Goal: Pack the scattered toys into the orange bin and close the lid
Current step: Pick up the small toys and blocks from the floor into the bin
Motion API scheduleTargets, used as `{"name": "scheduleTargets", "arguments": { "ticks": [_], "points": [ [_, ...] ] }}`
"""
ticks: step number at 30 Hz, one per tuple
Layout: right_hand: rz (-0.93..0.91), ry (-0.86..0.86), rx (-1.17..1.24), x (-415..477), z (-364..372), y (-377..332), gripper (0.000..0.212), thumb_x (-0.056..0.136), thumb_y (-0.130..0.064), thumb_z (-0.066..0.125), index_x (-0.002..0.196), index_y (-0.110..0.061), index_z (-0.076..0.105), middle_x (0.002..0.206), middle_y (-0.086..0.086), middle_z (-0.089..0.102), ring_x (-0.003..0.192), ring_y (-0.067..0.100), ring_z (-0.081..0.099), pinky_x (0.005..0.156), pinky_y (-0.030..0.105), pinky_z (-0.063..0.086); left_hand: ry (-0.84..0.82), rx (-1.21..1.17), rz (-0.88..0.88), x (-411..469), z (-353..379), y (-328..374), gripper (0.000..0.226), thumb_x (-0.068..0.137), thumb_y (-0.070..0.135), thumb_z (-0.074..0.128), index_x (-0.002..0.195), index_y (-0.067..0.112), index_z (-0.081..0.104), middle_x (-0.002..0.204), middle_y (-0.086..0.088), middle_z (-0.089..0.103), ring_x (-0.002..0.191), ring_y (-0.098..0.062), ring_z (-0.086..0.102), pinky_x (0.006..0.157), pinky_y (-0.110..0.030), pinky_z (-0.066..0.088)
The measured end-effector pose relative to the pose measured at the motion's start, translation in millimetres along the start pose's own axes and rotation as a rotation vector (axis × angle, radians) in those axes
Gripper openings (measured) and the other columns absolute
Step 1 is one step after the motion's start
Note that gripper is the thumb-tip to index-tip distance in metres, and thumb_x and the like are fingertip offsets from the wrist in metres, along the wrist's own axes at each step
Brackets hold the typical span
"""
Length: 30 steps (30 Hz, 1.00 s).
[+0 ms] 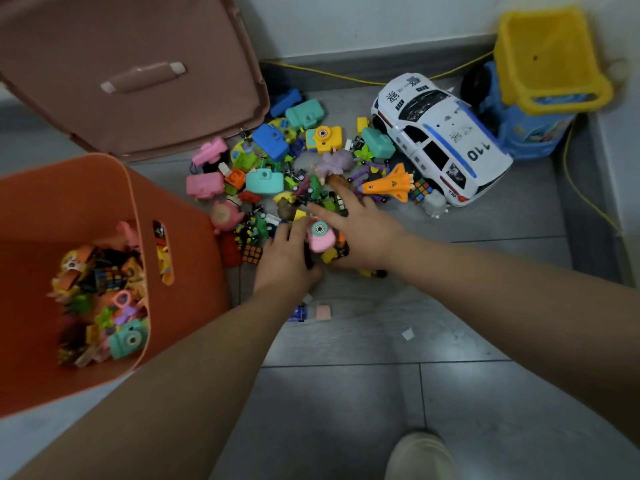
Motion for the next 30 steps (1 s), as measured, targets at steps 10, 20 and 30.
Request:
{"name": "scheduleTargets", "arguments": {
  "ticks": [10, 20, 30],
  "points": [
    [-0.007, -0.08, -0.144, -1, -3, -23, 0.06, 0.084, -0.047, 0.063, 0.138, -0.027, 0.043, 0.141, 0.019, 0.032, 0.128, 0.04, 0.036, 0.106, 0.049, 0.031, -0.021, 0.196, -0.141, -16, -7, -1, 0.078, 0.076, 0.039, 0.075, 0.143, 0.029, 0.035, 0.146, -0.019, 0.018, 0.127, -0.043, 0.029, 0.101, -0.048, 0.039],
    [0.095, -0.024, 0.141, -20, -18, 3, 0.031, 0.083, -0.048, 0.069, 0.1, -0.023, 0.061, 0.132, 0.008, 0.035, 0.105, 0.037, 0.046, 0.09, 0.042, 0.042, -0.132, 0.203, -0.166, -21, -2, 4, 0.048, 0.091, 0.03, 0.063, 0.135, 0.031, 0.043, 0.153, -0.011, 0.016, 0.126, -0.047, 0.033, 0.095, -0.047, 0.045],
    [0.11, 0.15, 0.351, -47, -46, 3, 0.021, 0.078, -0.038, 0.073, 0.09, -0.03, 0.058, 0.129, -0.001, 0.035, 0.112, 0.031, 0.047, 0.095, 0.044, 0.045, -0.09, -0.089, -0.202, -25, -15, -2, 0.027, 0.083, 0.023, 0.073, 0.103, 0.023, 0.055, 0.121, -0.007, 0.045, 0.089, -0.023, 0.055, 0.079, -0.032, 0.048]
  ]
}}
Point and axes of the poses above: each hand's wrist, its own x-axis towards the middle knuckle, its own z-axis out of the palm, y = z × x, the point moved 3 cm from there along x, towards the middle knuckle
